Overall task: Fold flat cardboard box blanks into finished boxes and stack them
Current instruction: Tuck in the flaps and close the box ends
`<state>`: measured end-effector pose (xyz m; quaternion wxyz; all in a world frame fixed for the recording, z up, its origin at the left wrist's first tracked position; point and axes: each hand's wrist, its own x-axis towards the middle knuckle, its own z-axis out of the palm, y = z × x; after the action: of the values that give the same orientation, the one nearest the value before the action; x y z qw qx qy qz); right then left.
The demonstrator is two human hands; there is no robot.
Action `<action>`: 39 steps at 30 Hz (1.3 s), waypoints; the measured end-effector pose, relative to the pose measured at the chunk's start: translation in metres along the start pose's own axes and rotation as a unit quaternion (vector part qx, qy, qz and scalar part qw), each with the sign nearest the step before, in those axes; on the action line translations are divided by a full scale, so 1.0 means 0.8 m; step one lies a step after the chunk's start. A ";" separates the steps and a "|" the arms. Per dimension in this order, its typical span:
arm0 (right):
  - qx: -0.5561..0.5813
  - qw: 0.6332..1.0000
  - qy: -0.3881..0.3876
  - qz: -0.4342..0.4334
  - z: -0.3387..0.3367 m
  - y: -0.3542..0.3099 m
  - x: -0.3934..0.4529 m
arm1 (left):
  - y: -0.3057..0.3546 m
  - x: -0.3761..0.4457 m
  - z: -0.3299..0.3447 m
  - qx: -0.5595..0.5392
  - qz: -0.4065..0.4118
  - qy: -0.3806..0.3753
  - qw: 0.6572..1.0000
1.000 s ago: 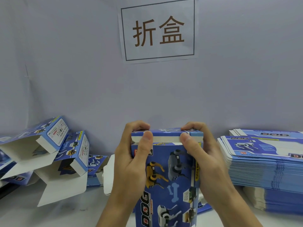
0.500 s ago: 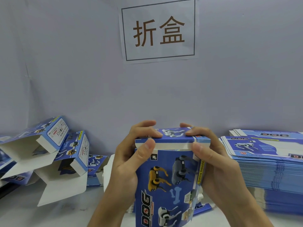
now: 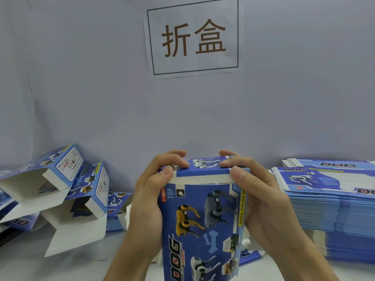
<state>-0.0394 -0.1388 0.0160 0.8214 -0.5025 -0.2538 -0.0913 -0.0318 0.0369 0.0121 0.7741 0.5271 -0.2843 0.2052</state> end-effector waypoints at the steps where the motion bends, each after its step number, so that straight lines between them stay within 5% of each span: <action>1: 0.002 1.000 0.001 -0.003 0.001 0.000 0.000 | 0.000 0.001 0.000 0.004 0.001 0.003 1.000; 12: -0.050 0.997 -0.018 -0.049 0.000 0.003 0.003 | 0.007 -0.005 0.000 0.068 0.014 -0.058 0.996; 22: -0.188 0.973 -0.050 -0.124 0.001 0.008 0.001 | 0.006 0.000 0.005 0.117 0.044 -0.004 0.992; 28: -0.094 0.991 -0.036 -0.091 0.006 0.007 0.001 | 0.006 0.000 0.009 0.086 0.039 -0.001 0.996; 39: -0.091 0.992 0.033 -0.082 0.013 0.013 0.007 | -0.002 0.000 0.006 0.061 0.053 0.025 0.996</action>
<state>-0.0338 -0.1245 0.0145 0.7697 -0.5496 -0.2576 -0.1978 -0.0318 0.0321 0.0127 0.7354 0.5521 -0.2794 0.2764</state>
